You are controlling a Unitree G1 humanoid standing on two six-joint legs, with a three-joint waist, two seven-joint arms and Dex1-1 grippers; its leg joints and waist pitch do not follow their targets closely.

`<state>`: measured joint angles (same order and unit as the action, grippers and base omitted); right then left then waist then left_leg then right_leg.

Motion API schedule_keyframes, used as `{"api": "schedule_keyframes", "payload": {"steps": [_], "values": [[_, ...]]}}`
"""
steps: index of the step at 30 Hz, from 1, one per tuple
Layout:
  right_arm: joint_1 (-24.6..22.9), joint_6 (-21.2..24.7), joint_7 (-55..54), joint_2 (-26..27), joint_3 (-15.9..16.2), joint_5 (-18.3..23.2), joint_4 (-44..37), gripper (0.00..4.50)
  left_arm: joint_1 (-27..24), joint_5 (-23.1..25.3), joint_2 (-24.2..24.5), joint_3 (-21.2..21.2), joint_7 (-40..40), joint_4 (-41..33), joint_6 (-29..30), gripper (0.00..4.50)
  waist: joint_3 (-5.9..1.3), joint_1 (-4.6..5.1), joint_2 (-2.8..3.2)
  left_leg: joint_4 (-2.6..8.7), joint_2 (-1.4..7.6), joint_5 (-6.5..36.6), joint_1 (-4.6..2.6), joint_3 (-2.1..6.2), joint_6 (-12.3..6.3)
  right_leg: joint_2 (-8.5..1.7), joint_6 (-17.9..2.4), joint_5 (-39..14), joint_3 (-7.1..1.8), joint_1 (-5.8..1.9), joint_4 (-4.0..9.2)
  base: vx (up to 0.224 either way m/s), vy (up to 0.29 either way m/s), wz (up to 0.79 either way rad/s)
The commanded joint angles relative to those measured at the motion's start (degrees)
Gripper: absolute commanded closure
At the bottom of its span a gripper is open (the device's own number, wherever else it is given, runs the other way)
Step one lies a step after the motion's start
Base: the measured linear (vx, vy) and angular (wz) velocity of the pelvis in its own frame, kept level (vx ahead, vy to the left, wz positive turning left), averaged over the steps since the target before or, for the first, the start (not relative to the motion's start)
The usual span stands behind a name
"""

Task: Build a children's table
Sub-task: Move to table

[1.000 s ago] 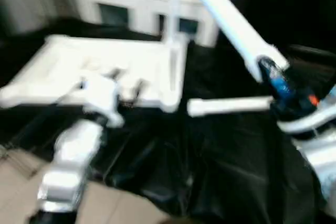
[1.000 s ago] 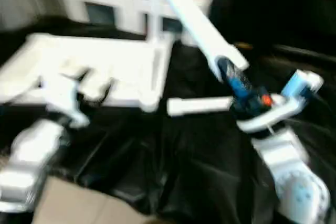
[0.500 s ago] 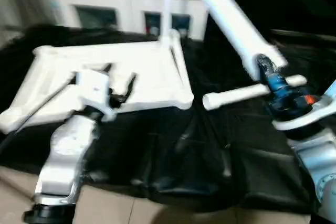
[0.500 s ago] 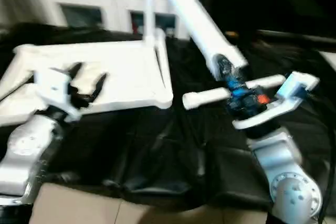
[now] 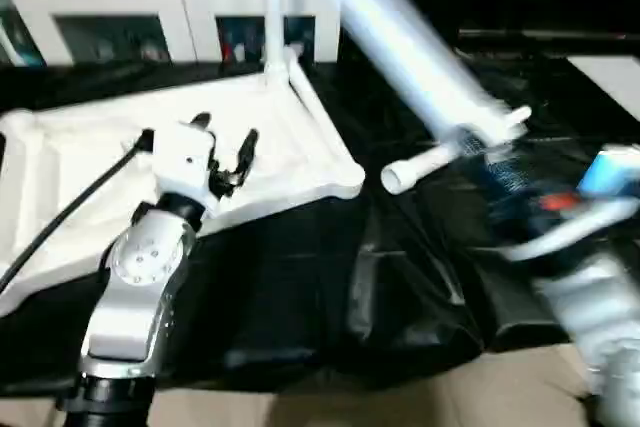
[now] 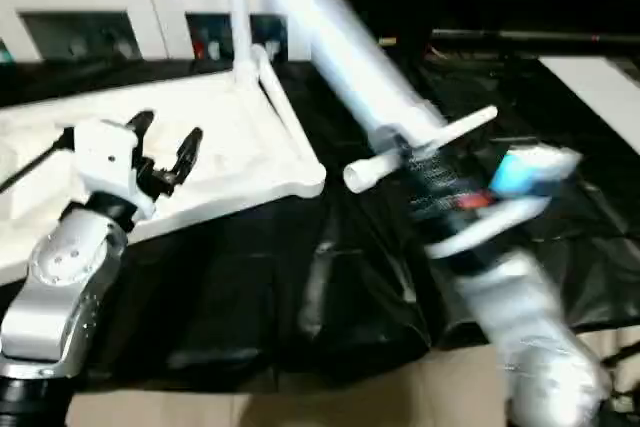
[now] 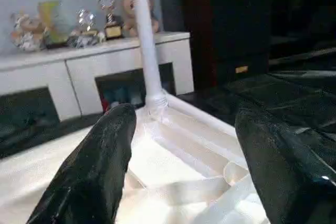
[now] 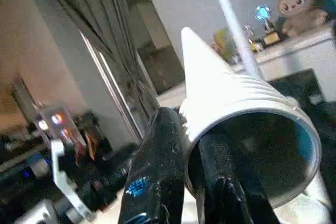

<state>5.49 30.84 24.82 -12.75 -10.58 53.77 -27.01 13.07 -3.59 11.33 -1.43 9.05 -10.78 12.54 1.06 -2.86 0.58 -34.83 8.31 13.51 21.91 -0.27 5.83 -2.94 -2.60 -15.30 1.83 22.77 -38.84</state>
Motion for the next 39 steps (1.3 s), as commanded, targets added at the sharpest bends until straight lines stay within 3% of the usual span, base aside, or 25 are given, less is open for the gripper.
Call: {"api": "schedule_keyframes", "payload": {"steps": [1, 2, 3, 4, 5, 6, 7, 8, 9, 10, 11, 13, 14, 15, 16, 18, 20, 21, 22, 23, 25, 31, 34, 36, 39], "values": [[-0.2, -0.6, 3.0, -1.6, 1.3, -1.4, -1.7, 4.5, -0.7, -1.2, -1.1, 1.7, 0.6, 0.5, 0.5, 1.06, -4.11, 0.06, -4.13, -1.32, -2.21, -33.4, 1.03, -0.75, -24.83, -4.22, -9.0, 16.0, -4.16, -5.12, 5.34, -0.082, -0.143, -0.27], [-0.3, -0.8, 3.4, -1.7, 1.8, -1.8, -1.5, 4.5, -0.8, -1.6, -1.2, 1.7, 0.9, 0.5, 0.5, 1.06, -3.39, -1.91, -4.35, -4.43, -4.64, -16.3, 4.55, -4.01, -21.62, -6.82, -8.9, 22.9, -5.19, -6.92, 7.6, -0.098, -0.142, -0.05], [-0.2, -0.8, 4.1, -1.1, 2.0, -1.1, -0.6, 4.5, -0.7, -3.3, -1.8, 1.2, 1.4, 0.4, 0.7, 1.06, -2.25, -2.77, -4.33, -3.54, -3.72, -4.6, 1.97, -5.52, -9.93, -7.03, -1.7, 24.4, -3.32, -4.14, 8.13, -0.107, -0.156, -0.07], [0.2, -0.9, 4.8, -0.5, 2.1, -0.5, 0.5, 4.5, -0.1, -8.4, -3.9, -0.7, 1.9, -0.6, 3.5, 1.06, -1.71, -2.67, -4.18, -0.84, -2.51, -4.2, 2.04, -5.84, -3.71, -6.33, 6.2, 17.0, -2.33, -4.89, 8.15, -0.107, -0.156, -0.07], [0.6, -1.0, 5.4, 0.0, 2.2, 0.0, 1.5, 4.5, 0.6, -13.4, -5.9, -2.4, 2.3, -1.4, 6.3, 1.06, -1.6, -2.8, -2.57, 1.41, 0.19, -0.3, 1.1, -5.73, -3.58, -6.88, 6.9, 7.1, -2.75, -4.43, 8.91, -0.11, -0.114, -0.12], [1.0, -0.9, 5.9, 0.3, 2.3, 0.6, 2.2, 4.5, 1.3, -16.9, -7.2, -3.6, 2.5, -1.8, 8.2, 1.06, -1.26, -2.29, -3.23, 2.51, 1.07, 1.5, 1.25, -5.58, -4.02, -6.12, 6.5, 1.6, -1.96, -4.33, 8.7, -0.116, -0.078, -0.03], [1.4, -0.9, 6.5, 0.6, 2.5, 0.8, 3.2, 4.5, 2.2, -20.6, -8.4, -4.8, 2.9, -2.2, 10.1, 1.06, -1.56, -2.56, -1.61, 3.72, 2.45, 3.4, 0.91, -5.41, -3.5, -5.18, 4.6, -7.2, -1.21, -4.37, 8.98, -0.116, -0.078, -0.03], [2.1, -1.2, 7.3, 0.8, 3.2, 0.4, 4.3, 4.5, 3.7, -25.3, -9.3, -5.9, 4.0, -2.0, 13.1, 1.06, -1.57, -2.59, -2.38, 4.04, 3.13, 4.7, 0.44, -5.66, -3.86, -4.91, 3.6, -10.2, -1.08, -3.9, 9.43, -0.098, -0.05, 0.0], [2.4, -1.3, 7.8, 0.8, 3.5, 0.1, 4.8, 4.5, 4.4, -27.4, -9.8, -6.5, 4.4, -1.9, 14.3, 0.75, -1.42, -2.7, -2.0, 4.65, 4.11, 6.3, -0.45, -5.97, -3.47, -4.86, 0.4, -13.1, -0.74, -3.33, 9.29, -0.081, -0.019, 0.09], [2.7, -1.6, 8.3, 1.0, 4.1, -0.2, 5.2, 4.5, 5.8, -30.2, -11.0, -7.8, 3.7, -1.4, 15.8, 0.7, -0.96, -2.71, -1.95, 5.22, 5.11, 9.5, -1.01, -6.38, -2.8, -4.77, -1.5, -15.0, -0.78, -2.64, 9.64, -0.081, -0.019, 0.09], [3.2, -1.8, 8.7, 1.2, 4.6, -0.5, 5.7, 4.5, 7.3, -34.7, -12.3, -9.6, 2.4, -0.6, 19.0, 0.7, -0.84, -2.68, -2.45, 5.39, 5.28, 11.6, -1.11, -6.78, -1.85, -4.91, -2.5, -16.3, -0.75, -2.72, 9.53, -0.073, 0.004, 0.09], [3.5, -2.1, 9.2, 1.3, 5.1, -0.6, 6.0, 4.5, 8.9, -38.7, -13.7, -11.1, 1.1, 0.2, 20.6, 0.56, -0.81, -3.09, -2.41, 5.53, 5.24, 11.5, -1.1, -7.01, -1.34, -5.19, -3.1, -15.7, -0.95, -2.69, 9.43, -0.053, 0.021, 0.06], [4.0, -2.3, 9.9, 1.7, 5.6, -1.0, 6.5, 4.5, 11.9, -46.1, -15.9, -13.4, -1.2, 1.7, 19.9, 0.39, -0.89, -3.35, -2.79, 5.4, 5.13, 10.7, -0.85, -7.32, -1.13, -5.28, -3.4, -14.7, -0.96, -2.86, 9.07, 0.0, 0.0, 0.0], [4.2, -2.4, 10.2, 1.9, 5.9, -1.2, 6.7, 4.5, 13.2, -49.6, -16.7, -14.4, -2.2, 2.3, 19.3, 0.31, -0.99, -3.55, -2.73, 5.43, 5.09, 10.5, -0.9, -7.44, -1.11, -5.33, -3.5, -14.2, -0.94, -2.84, 9.16, 0.0, 0.0, 0.0], [4.5, -2.5, 10.5, 2.3, 6.1, -1.4, 6.9, 4.5, 14.9, -54.1, -17.5, -16.1, -3.7, 3.0, 19.8, 0.28, -1.19, -3.72, -2.29, 5.44, 5.32, 9.3, -0.95, -7.44, -0.9, -5.33, -3.9, -10.9, -1.0, -2.77, 8.65, 0.0, 0.0, 0.0], [4.8, -2.8, 10.7, 2.6, 6.4, -1.6, 7.2, 4.5, 16.6, -62.2, -18.1, -18.3, -4.0, 3.0, 21.5, 0.1, -1.45, -3.78, -2.31, 5.43, 5.17, 7.7, -0.74, -7.45, -0.4, -5.2, -4.8, -5.7, -0.91, -3.16, 7.96, 0.0, 0.0, 0.0], [4.9, -2.9, 10.8, 2.7, 6.5, -1.6, 7.3, 4.5, 17.1, -64.4, -18.2, -19.0, -4.2, 3.0, 22.3, 0.1, -1.61, -3.79, -2.5, 5.1, 4.97, 4.4, -0.57, -7.67, -0.97, -5.05, -5.2, 0.1, -0.94, -3.41, 7.37, 0.0, 0.0, 0.0], [5.1, -3.4, 11.0, 3.0, 6.7, -1.8, 7.5, 4.5, 18.1, -68.8, -18.9, -20.6, -4.3, 2.9, 24.1, 0.1, -1.73, -3.82, -2.26, 4.88, 4.82, 2.5, -0.58, -7.79, -1.26, -4.95, -5.7, 3.4, -0.94, -3.54, 7.01, 0.0, 0.0, 0.0], [5.1, -3.4, 11.0, 3.0, 6.7, -1.8, 7.5, 4.5, 18.1, -68.8, -18.9, -20.6, -4.3, 2.9, 24.1, 0.1, -1.81, -3.83, -2.05, 4.75, 4.71, 1.8, -0.57, -7.83, -1.28, -4.96, -6.1, 4.9, -0.95, -3.57, 6.91, 0.0, 0.0, 0.0], [5.4, -3.9, 10.7, 3.3, 6.5, -1.8, 7.7, 4.5, 18.0, -70.1, -18.6, -20.7, -3.6, 2.8, 26.0, 0.1, -1.99, -3.83, -2.35, 4.44, 4.55, 0.1, -0.61, -8.07, -1.79, -4.87, -6.7, 8.5, -0.99, -3.81, 6.67, 0.0, 0.0, 0.0], [6.0, -4.4, 10.2, 3.9, 6.1, -1.5, 8.1, 4.5, 17.3, -69.3, -18.1, -20.0, -3.6, 3.0, 27.9, 0.1, -1.96, -3.82, -1.89, 4.36, 4.52, -0.9, -0.6, -8.09, -2.52, -4.8, -6.6, 10.2, -0.98, -3.82, 6.56, 0.0, 0.0, 0.0], [6.1, -4.8, 11.2, 3.7, 6.9, -2.4, 8.2, 4.5, 17.7, -73.0, -16.8, -18.7, -4.9, 3.5, 28.3, 0.1, -1.62, -3.77, -1.92, 4.77, 4.71, 3.5, -0.83, -8.1, -1.22, -4.83, -5.5, 3.2, -1.01, -3.98, 7.19, 0.0, 0.0, 0.0], [4.9, -3.1, 13.2, 2.0, 9.1, -3.2, 7.5, 4.5, 18.6, -70.5, -16.1, -18.2, -4.3, 4.2, 28.1, 0.1, -1.57, -3.74, -1.9, 4.83, 4.76, 4.3, -0.89, -8.06, -0.68, -4.81, -4.2, 1.4, -1.05, -4.06, 7.46, 0.0, 0.0, 0.0], [3.9, -2.8, 13.7, 0.8, 11.9, -6.5, 7.7, 4.5, 20.1, -67.9, -15.7, -18.4, -4.1, 5.3, 27.4, 0.1, -1.6, -3.77, -1.67, 4.8, 4.74, 4.0, -0.92, -8.0, -0.56, -4.8, -3.5, 1.4, -1.07, -3.96, 7.52, 0.0, 0.0, 0.0], [4.3, -3.0, 11.7, 1.7, 11.6, -7.2, 8.7, 4.5, 20.7, -69.1, -15.3, -18.9, -4.3, 5.4, 27.3, 0.1, -1.67, -3.78, -1.78, 4.84, 4.7, 4.3, -0.9, -7.99, -0.23, -4.96, -3.9, 0.7, -1.03, -3.93, 7.44, 0.0, 0.0, 0.0]]}}
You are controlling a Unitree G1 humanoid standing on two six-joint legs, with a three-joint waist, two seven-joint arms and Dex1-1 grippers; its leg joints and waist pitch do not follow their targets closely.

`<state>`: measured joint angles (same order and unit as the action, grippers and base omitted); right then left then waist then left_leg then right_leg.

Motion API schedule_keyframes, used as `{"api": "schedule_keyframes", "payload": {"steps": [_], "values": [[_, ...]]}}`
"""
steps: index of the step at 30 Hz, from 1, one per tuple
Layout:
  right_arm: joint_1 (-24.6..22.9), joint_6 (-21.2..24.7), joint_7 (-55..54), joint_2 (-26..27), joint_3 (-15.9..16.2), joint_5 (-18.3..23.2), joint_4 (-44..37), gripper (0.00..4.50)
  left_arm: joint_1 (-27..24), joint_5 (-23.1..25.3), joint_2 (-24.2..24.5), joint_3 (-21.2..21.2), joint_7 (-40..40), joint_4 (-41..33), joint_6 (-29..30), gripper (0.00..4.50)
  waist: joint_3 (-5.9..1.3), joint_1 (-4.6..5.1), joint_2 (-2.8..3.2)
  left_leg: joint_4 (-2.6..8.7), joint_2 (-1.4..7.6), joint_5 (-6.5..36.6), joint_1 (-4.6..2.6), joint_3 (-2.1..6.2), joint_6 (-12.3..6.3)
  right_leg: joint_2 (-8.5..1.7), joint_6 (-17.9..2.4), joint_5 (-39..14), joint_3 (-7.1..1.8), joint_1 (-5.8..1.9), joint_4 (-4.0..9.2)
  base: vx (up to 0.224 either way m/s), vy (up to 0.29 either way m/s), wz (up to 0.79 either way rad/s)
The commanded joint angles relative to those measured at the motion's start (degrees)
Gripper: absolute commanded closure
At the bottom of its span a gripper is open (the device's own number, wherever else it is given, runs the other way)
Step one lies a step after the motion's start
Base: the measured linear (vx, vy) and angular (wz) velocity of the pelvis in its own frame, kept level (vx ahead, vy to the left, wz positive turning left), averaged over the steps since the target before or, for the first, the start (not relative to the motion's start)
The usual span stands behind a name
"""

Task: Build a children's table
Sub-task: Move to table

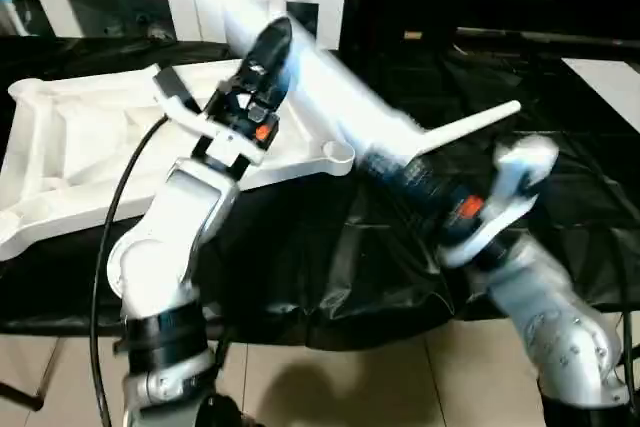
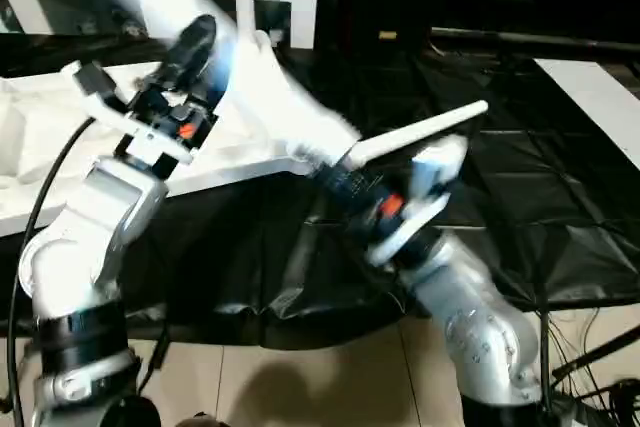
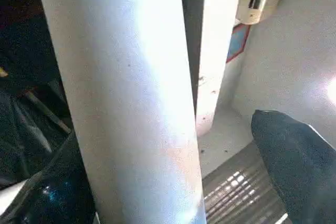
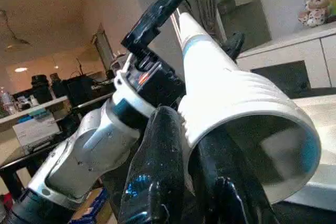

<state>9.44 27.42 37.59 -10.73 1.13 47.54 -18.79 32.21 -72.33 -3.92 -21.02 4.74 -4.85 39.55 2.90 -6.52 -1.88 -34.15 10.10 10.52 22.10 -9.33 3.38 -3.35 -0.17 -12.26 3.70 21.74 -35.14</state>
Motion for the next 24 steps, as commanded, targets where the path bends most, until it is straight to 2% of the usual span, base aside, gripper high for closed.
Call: {"api": "schedule_keyframes", "payload": {"steps": [1, 2, 6, 8, 11, 16, 21, 22, 24], "values": [[0.5, 0.4, -1.3, -0.2, -0.2, -1.0, 0.6, 4.5, 1.6, -0.6, 0.1, 0.7, -0.2, -0.5, 0.4, 0.1, -3.5, -0.08, 0.75, 4.15, 2.99, 7.3, -1.12, 1.1, 2.25, -4.53, -6.8, -1.8, -2.93, -2.83, 3.67, 0.0, 0.0, 0.0], [0.7, 0.4, -1.4, 0.0, -0.4, -0.8, 0.6, 4.5, 1.6, -1.3, 0.7, 0.7, -1.0, -0.2, 0.4, 0.44, -3.55, -0.07, 0.89, 4.11, 2.96, 7.4, -1.12, 1.09, 2.26, -4.47, -7.1, -1.3, -2.91, -2.82, 3.62, 0.0, 0.0, 0.0], [0.9, 0.0, -1.6, -0.2, -0.5, -0.6, 0.8, 4.5, 1.6, -3.5, 1.6, -0.4, -1.8, 0.3, 1.0, 0.49, -3.63, -0.11, 0.78, 3.96, 2.86, 6.6, -1.08, 1.02, 1.92, -4.44, -8.0, 0.6, -2.91, -2.88, 3.37, 0.0, 0.0, 0.0], [0.8, -0.1, -1.4, -0.1, -0.3, -1.0, 0.8, 4.5, 1.8, -3.9, 1.7, -0.9, -1.9, 0.2, 1.2, 0.87, -3.66, -0.15, 0.81, 3.97, 2.9, 6.1, -1.04, 1.05, 1.88, -4.48, -8.3, 1.2, -2.86, -2.99, 3.26, 0.0, 0.0, 0.0], [0.7, 0.0, -1.3, 0.0, -0.3, -1.2, 0.9, 4.5, 1.9, -4.7, 1.7, -0.9, -1.8, 0.0, 1.4, 0.88, -3.67, -0.14, 0.78, 3.91, 2.86, 6.3, -1.09, 1.0, 1.73, -4.45, -8.4, 1.4, -2.9, -2.99, 3.24, 0.0, 0.0, 0.0], [0.8, 0.2, -1.0, 0.1, -0.1, -1.3, 1.1, 4.5, 1.8, -5.3, 2.2, -0.2, -3.0, 0.3, 1.5, 1.41, -3.65, -0.19, 0.7, 3.89, 2.85, 6.4, -1.12, 0.98, 1.54, -4.46, -8.3, 0.8, -2.89, -2.97, 3.25, 0.0, 0.0, 0.0], [0.8, 0.5, -0.9, 0.1, -0.2, -0.9, 1.3, 4.5, 1.8, -6.2, 2.2, -0.3, -3.4, 0.4, 2.0, 1.73, -3.68, -0.24, 0.69, 3.89, 2.88, 6.3, -1.09, 0.99, 1.66, -4.47, -8.1, 0.4, -2.88, -3.0, 3.22, 0.0, 0.0, 0.0], [0.8, 0.7, -0.9, 0.1, -0.2, -0.7, 1.3, 4.03, 1.7, -6.3, 2.2, -0.3, -3.5, 0.3, 2.2, 1.97, -3.71, -0.23, 0.69, 3.85, 2.86, 6.0, -1.09, 1.0, 1.63, -4.46, -8.1, 0.7, -2.88, -3.0, 3.19, 0.0, 0.0, 0.0], [0.8, 1.0, -1.1, 0.3, -0.5, -0.2, 1.6, 3.91, 1.7, -6.5, 2.4, -0.3, -3.9, 0.3, 2.3, 2.08, -3.68, -0.22, 0.66, 3.87, 2.84, 5.9, -1.06, 0.99, 1.65, -4.46, -8.2, 0.7, -2.88, -2.99, 3.17, 0.0, 0.0, 0.0]]}}
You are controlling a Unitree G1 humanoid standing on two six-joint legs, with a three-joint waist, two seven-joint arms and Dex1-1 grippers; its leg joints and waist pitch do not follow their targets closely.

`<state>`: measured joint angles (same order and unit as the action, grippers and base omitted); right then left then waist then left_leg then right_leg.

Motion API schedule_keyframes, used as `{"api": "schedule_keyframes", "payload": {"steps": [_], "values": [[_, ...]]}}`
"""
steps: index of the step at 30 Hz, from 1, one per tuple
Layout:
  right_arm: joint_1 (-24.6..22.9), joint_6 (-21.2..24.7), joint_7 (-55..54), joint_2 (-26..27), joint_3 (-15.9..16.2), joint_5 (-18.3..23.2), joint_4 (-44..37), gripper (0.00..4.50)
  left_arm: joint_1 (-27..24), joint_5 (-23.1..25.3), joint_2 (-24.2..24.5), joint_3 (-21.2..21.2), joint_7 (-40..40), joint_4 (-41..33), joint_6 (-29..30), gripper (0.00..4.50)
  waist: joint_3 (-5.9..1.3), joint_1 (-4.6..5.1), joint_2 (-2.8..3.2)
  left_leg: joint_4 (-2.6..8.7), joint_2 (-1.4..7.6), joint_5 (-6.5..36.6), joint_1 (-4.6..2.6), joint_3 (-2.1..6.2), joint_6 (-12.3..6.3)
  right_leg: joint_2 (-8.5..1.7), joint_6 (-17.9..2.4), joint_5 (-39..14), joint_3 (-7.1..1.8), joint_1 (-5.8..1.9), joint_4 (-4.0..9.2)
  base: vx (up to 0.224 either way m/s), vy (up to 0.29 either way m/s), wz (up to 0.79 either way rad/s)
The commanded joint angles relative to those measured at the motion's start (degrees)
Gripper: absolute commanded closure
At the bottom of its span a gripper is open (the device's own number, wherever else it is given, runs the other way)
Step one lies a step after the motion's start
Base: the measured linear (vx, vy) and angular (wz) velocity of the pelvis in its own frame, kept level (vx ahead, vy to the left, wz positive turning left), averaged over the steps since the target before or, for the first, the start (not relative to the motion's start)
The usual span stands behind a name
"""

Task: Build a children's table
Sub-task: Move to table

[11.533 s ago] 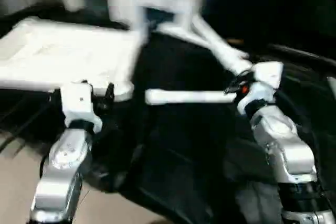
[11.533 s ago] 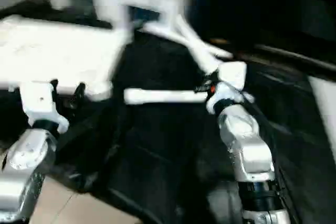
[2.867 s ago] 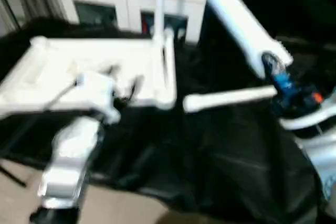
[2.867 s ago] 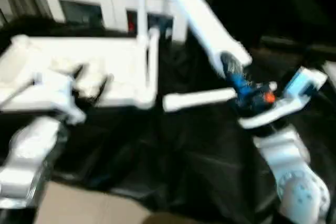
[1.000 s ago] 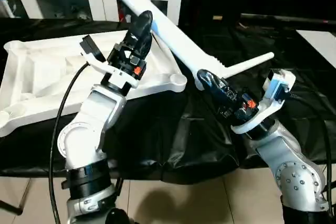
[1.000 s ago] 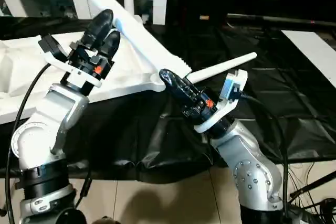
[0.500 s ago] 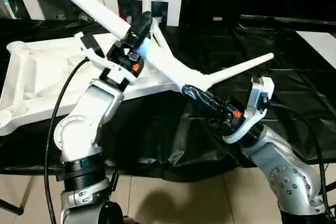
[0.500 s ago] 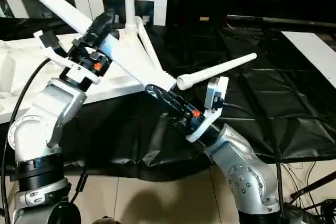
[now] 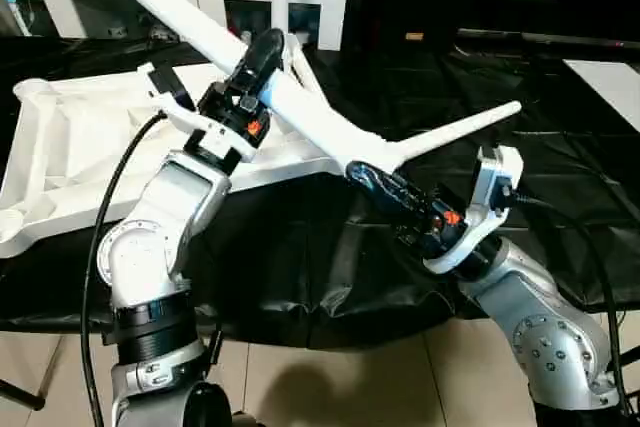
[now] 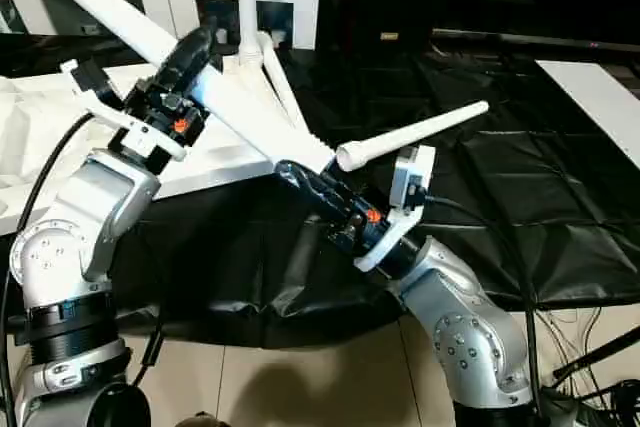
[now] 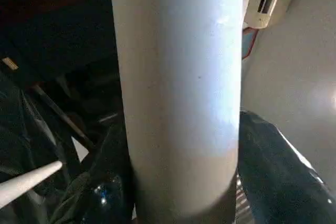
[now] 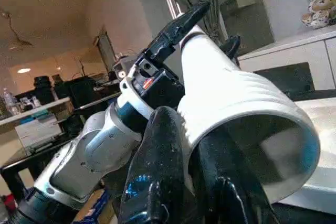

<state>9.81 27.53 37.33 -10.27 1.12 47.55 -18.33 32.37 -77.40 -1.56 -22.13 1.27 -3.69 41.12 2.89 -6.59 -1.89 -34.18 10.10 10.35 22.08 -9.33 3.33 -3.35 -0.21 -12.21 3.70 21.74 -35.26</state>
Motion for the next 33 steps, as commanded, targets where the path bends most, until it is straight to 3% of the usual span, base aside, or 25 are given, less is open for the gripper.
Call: {"api": "schedule_keyframes", "payload": {"steps": [1, 5, 7, 13, 18, 20, 23, 25, 26, 28, 30, 33], "values": [[0.5, 1.0, -1.0, -0.1, -0.6, -0.1, 1.3, 3.85, 1.6, -1.6, 0.1, 0.8, -0.7, -0.8, 0.7, 2.13, -3.72, -0.16, 0.7, 3.84, 2.8, 6.1, -1.08, 0.96, 1.84, -4.47, -8.4, 0.7, -2.85, -2.95, 3.27, 0.0, 0.0, 0.0], [0.8, 1.6, -1.5, 0.2, -1.1, 0.7, 1.7, 3.53, 1.9, -1.3, 0.6, 0.9, -1.6, -0.6, 0.5, 2.5, -3.72, -0.14, 0.71, 3.84, 2.81, 6.1, -1.09, 0.99, 1.93, -4.42, -8.3, 0.9, -2.86, -3.0, 3.23, 0.0, 0.0, 0.0], [0.8, 1.8, -1.4, 0.2, -1.2, 0.9, 1.8, 3.49, 2.2, -1.1, 0.9, 0.9, -1.6, -0.4, 0.5, 2.51, -3.75, -0.13, 0.62, 3.82, 2.8, 5.9, -1.08, 0.96, 1.87, -4.44, -8.1, 0.8, -2.87, -3.04, 3.24, 0.0, 0.0, 0.0], [0.2, 2.4, -1.0, -0.7, -0.9, 0.3, 2.1, 2.84, 4.2, -1.4, 2.0, -0.1, -1.3, 0.4, -0.5, 2.65, -3.75, -0.16, 0.54, 3.8, 2.79, 5.6, -1.06, 0.95, 2.15, -4.45, -7.9, 0.8, -2.86, -3.03, 3.2, 0.0, 0.0, 0.0], [-4.5, 3.1, 4.8, -5.9, -1.4, -0.8, 3.6, 2.31, 6.7, -1.0, 6.6, -1.4, 0.9, 2.5, 0.1, 2.65, -3.84, -0.67, 0.41, 3.73, 2.7, 5.3, -1.09, 1.0, 1.78, -4.34, -6.9, 0.9, -2.86, -3.22, 3.15, 0.0, 0.0, 0.0], [-5.4, 4.7, 8.0, -8.5, -3.4, 2.1, 2.4, 2.19, 6.8, 1.6, 9.5, -0.5, 3.2, 3.1, 1.0, 2.65, -3.73, -0.64, 0.25, 3.72, 2.63, 5.7, -1.1, 0.92, 1.27, -4.32, -6.9, 0.4, -2.83, -3.19, 3.35, 0.0, 0.0, 0.0], [-4.8, 9.2, 11.9, -11.9, -8.4, 10.7, -0.6, 1.91, 6.5, 6.8, 13.9, 3.1, 7.7, 2.6, 2.8, 2.65, -3.6, -0.67, 0.23, 3.7, 2.81, 6.4, -1.31, 0.95, 0.09, -4.49, -6.2, -2.6, -2.88, -3.01, 3.52, 0.0, 0.0, 0.0], [-2.9, 9.4, 12.0, -13.3, -10.0, 11.5, 0.0, 1.89, 6.7, 7.7, 15.1, 4.4, 9.2, 2.4, 3.2, 2.65, -3.63, -0.85, 0.29, 3.65, 2.91, 6.4, -1.36, 0.9, 0.22, -4.6, -6.6, -4.0, -2.84, -2.81, 3.46, 0.0, 0.0, 0.0], [-1.8, 9.0, 11.8, -13.7, -10.4, 11.0, 0.6, 1.89, 6.7, 8.5, 15.7, 5.4, 10.2, 2.1, 3.3, 2.65, -3.63, -0.83, 0.16, 3.7, 2.96, 6.2, -1.32, 0.89, 0.36, -4.64, -6.9, -4.3, -2.81, -2.8, 3.47, 0.0, 0.0, 0.0], [3.2, 7.9, 9.2, -14.6, -10.5, 8.9, 2.5, 1.89, 6.5, 14.8, 19.1, 11.3, 13.2, 0.8, 2.6, 2.65, -3.61, -0.71, 0.03, 3.7, 2.82, 6.1, -1.28, 0.82, 0.92, -4.6, -7.3, -6.3, -2.75, -2.58, 3.51, 0.0, 0.0, 0.0], [4.1, 8.1, 8.6, -14.8, -10.3, 8.5, 2.7, 1.89, 6.5, 16.5, 19.9, 12.7, 13.8, 0.6, 2.3, 2.65, -3.5, -0.72, 0.21, 3.71, 2.9, 7.0, -1.52, 0.63, 1.6, -4.66, -6.9, -8.2, -2.85, -2.27, 3.7, 0.0, 0.0, 0.0], [11.6, 7.8, 1.6, -14.7, -5.1, -2.7, 6.0, 1.89, 8.4, 22.9, 21.1, 17.1, 11.6, 1.1, 2.5, 2.65, -3.47, -0.53, -0.21, 3.76, 2.81, 7.0, -1.41, 0.58, 2.78, -4.54, -6.3, -9.7, -2.89, -2.24, 3.72, 0.0, 0.0, 0.0]]}}
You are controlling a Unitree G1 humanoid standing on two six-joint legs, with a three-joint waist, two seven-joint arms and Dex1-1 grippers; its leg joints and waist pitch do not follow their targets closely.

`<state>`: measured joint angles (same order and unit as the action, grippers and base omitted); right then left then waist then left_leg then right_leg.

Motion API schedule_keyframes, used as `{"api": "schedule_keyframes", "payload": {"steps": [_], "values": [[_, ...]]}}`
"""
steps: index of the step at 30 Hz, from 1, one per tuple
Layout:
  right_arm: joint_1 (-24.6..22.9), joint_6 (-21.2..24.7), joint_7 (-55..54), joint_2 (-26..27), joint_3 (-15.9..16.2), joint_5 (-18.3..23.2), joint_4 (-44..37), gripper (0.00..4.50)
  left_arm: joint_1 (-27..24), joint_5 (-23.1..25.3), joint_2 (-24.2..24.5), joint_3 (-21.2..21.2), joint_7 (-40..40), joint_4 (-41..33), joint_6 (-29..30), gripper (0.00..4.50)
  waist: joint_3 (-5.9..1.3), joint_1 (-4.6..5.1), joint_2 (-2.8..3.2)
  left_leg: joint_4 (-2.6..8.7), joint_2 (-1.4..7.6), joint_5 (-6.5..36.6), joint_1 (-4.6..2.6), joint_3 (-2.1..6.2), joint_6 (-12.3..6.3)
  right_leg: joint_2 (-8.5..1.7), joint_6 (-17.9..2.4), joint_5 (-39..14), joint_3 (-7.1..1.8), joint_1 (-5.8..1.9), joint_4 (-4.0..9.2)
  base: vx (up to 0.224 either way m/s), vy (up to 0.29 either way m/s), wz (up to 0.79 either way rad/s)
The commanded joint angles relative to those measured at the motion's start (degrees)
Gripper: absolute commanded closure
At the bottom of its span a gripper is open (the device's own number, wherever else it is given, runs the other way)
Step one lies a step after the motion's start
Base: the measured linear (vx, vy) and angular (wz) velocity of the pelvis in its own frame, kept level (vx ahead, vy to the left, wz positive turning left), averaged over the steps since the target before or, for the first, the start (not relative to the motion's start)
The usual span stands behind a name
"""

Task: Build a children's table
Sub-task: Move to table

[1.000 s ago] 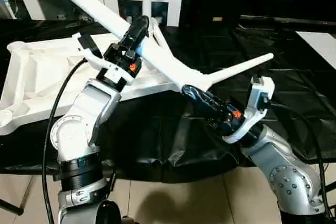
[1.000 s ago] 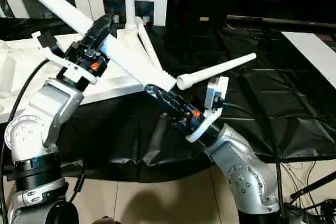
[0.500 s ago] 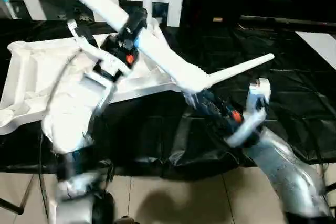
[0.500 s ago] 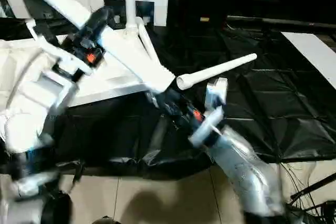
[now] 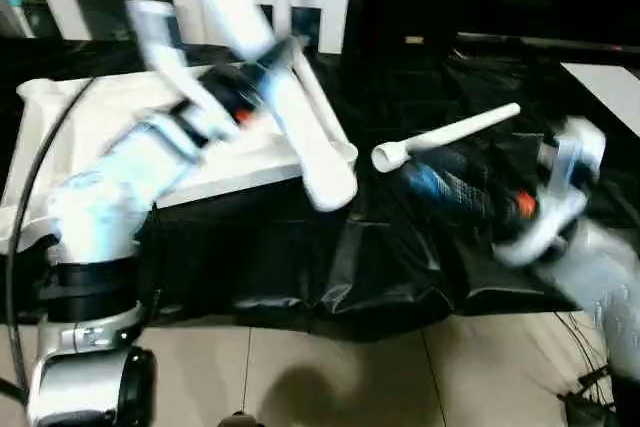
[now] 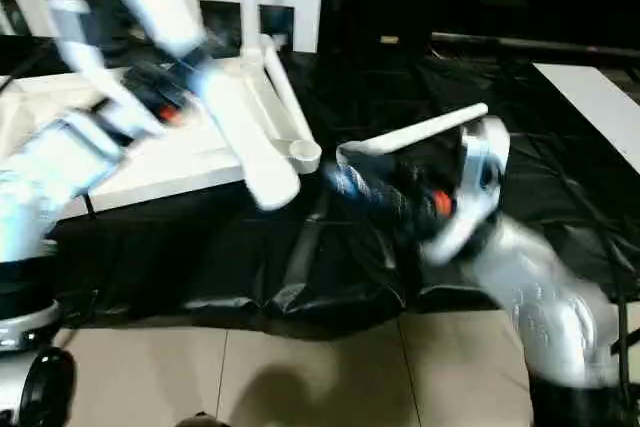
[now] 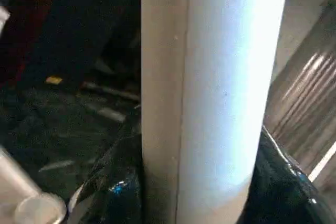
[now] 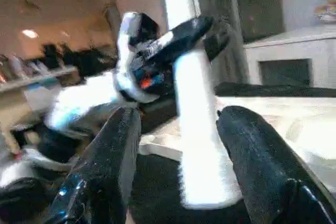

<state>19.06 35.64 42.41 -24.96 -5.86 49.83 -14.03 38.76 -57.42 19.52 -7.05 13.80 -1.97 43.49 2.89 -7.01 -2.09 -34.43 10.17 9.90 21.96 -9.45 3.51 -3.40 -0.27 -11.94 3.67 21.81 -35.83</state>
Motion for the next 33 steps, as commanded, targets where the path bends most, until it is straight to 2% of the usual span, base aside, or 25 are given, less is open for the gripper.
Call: {"api": "schedule_keyframes", "payload": {"steps": [1, 2, 3, 4, 5, 6, 7, 8, 9, 10, 14, 17, 19, 23, 25, 33], "values": [[4.7, -0.1, -6.1, 0.9, 2.9, -7.0, 3.2, 1.89, 2.8, 4.4, -0.1, 2.9, -1.6, -0.3, 0.2, 2.65, -3.46, 0.29, -0.55, 4.08, 2.59, 7.2, -1.16, 0.62, 3.2, -4.38, -6.1, -10.9, -2.84, -2.27, 4.3, 0.0, 0.0, 0.0], [4.7, -0.1, -6.1, 0.9, 2.9, -7.0, 3.2, 1.89, 2.8, 4.4, -0.1, 2.9, -1.6, -0.3, 0.2, 2.65, -3.47, 0.29, -0.32, 4.07, 2.52, 7.4, -1.15, 0.68, 3.62, -4.52, -6.2, -11.7, -2.82, -2.26, 4.09, 0.0, 0.0, 0.0], [8.1, -2.8, -8.9, 2.9, 6.0, -12.2, 6.2, 1.89, 3.9, 7.1, 0.2, 5.1, -1.3, -0.6, -0.1, 2.65, -3.52, 0.27, -0.24, 3.98, 2.69, 8.0, -1.23, 0.6, 3.93, -4.75, -6.2, -12.5, -2.9, -2.11, 4.25, 0.0, 0.0, 0.0], [8.7, -3.3, -9.2, 3.5, 6.8, -13.0, 7.0, 1.89, 4.1, 7.6, 0.1, 5.6, -1.2, -0.6, -0.2, 2.65, -3.38, 0.49, -0.27, 4.09, 2.61, 8.5, -1.15, 0.57, 4.27, -4.63, -6.2, -13.1, -2.85, -2.03, 4.28, 0.0, 0.0, 0.0], [9.7, -4.5, -9.6, 4.3, 9.4, -15.7, 8.8, 1.89, 4.7, 8.0, -0.2, 6.2, -1.0, -0.7, -0.3, 2.65, -3.43, 0.57, -0.85, 4.08, 2.64, 8.4, -1.01, 0.49, 4.17, -4.63, -6.1, -12.8, -2.89, -2.18, 4.29, 0.0, 0.0, 0.0], [10.1, -4.9, -9.7, 4.7, 10.8, -17.1, 9.8, 1.89, 4.9, 8.2, -0.6, 6.4, -0.9, -0.8, -0.3, 2.65, -3.46, 0.44, -0.86, 4.05, 2.66, 7.7, -1.03, 0.52, 4.02, -4.65, -6.2, -11.6, -2.9, -2.2, 3.98, 0.0, 0.0, 0.0], [10.3, -5.3, -9.2, 4.8, 11.9, -18.0, 10.2, 1.89, 5.1, 8.4, -0.6, 6.6, -0.8, -0.8, -0.3, 2.65, -3.55, 0.48, -0.61, 3.99, 2.77, 6.8, -1.05, 0.52, 3.95, -4.58, -6.7, -9.2, -2.93, -2.17, 3.79, 0.0, 0.0, 0.0], [10.7, -6.2, -8.3, 5.1, 14.1, -19.8, 11.1, 1.89, 5.5, 9.1, -0.6, 7.3, -0.4, -0.7, -0.4, 2.65, -3.55, 0.5, -0.81, 3.98, 2.76, 6.8, -1.0, 0.49, 3.83, -4.52, -7.0, -7.7, -2.87, -2.22, 3.66, 0.0, 0.0, 0.0], [11.1, -6.0, -8.1, 5.7, 14.8, -20.0, 11.5, 1.89, 5.7, 9.5, -0.8, 7.4, -0.3, -0.6, -0.6, 2.65, -3.56, 0.51, -0.75, 4.07, 2.78, 6.6, -0.97, 0.54, 3.76, -4.47, -7.0, -7.1, -2.84, -2.33, 3.59, 0.0, 0.0, 0.0], [11.6, -5.6, -7.9, 6.3, 15.3, -20.0, 12.0, 1.89, 5.8, 10.0, -1.0, 7.6, -0.2, -0.4, -0.7, 2.65, -3.69, 0.57, -1.09, 3.99, 2.79, 6.0, -0.94, 0.5, 3.52, -4.47, -7.3, -5.4, -2.87, -2.41, 3.41, 0.0, 0.0, 0.0], [12.9, -4.9, -8.1, 7.8, 16.3, -20.9, 14.5, 1.89, 5.9, 11.4, -1.8, 7.5, -0.3, -0.1, -1.1, 2.65, -3.69, 0.54, -1.04, 3.93, 2.8, 5.1, -0.96, 0.45, 3.13, -4.47, -8.3, -2.1, -2.9, -2.52, 3.04, 0.0, 0.0, 0.0], [13.8, -6.4, -8.4, 9.0, 17.0, -22.9, 17.3, 1.89, 5.9, 12.0, -2.2, 7.5, -0.2, -0.2, -1.1, 2.65, -3.62, 0.56, -1.05, 3.91, 2.78, 5.5, -0.99, 0.35, 3.26, -4.58, -8.7, -2.4, -2.96, -2.47, 3.12, 0.0, 0.0, 0.0], [14.9, -7.7, -9.5, 10.5, 17.0, -24.2, 20.0, 2.16, 5.9, 12.4, -2.6, 7.4, -0.1, -0.4, -1.0, 2.65, -3.61, 0.69, -1.17, 3.95, 2.75, 5.7, -0.94, 0.35, 3.45, -4.52, -8.8, -2.5, -2.94, -2.53, 3.11, 0.0, 0.0, 0.0], [15.7, -8.7, -9.0, 11.4, 17.0, -24.5, 21.7, 2.42, 5.7, 13.0, -2.8, 7.1, -0.2, -0.1, -0.8, 2.65, -3.58, 0.55, -0.99, 4.0, 2.89, 6.4, -1.23, 0.37, 3.65, -4.52, -8.6, -2.9, -2.99, -2.41, 3.11, 0.0, 0.0, 0.0], [15.7, -8.8, -8.5, 11.5, 17.1, -24.4, 21.8, 2.55, 5.7, 13.2, -2.8, 6.9, -0.3, 0.1, -0.7, 2.65, -3.62, 0.49, -1.07, 4.01, 2.87, 6.3, -1.13, 0.37, 3.67, -4.55, -8.6, -2.4, -2.97, -2.52, 3.05, 0.0, 0.0, 0.0], [14.8, -10.6, -4.0, 12.2, 16.6, -24.1, 22.4, 2.62, 5.4, 13.8, -3.1, 6.4, 1.2, 0.0, -0.1, 2.65, -3.61, 0.56, -0.9, 4.01, 2.85, 6.4, -1.1, 0.42, 3.4, -4.52, -8.9, -2.0, -2.94, -2.55, 3.04, 0.0, 0.0, 0.0]]}}
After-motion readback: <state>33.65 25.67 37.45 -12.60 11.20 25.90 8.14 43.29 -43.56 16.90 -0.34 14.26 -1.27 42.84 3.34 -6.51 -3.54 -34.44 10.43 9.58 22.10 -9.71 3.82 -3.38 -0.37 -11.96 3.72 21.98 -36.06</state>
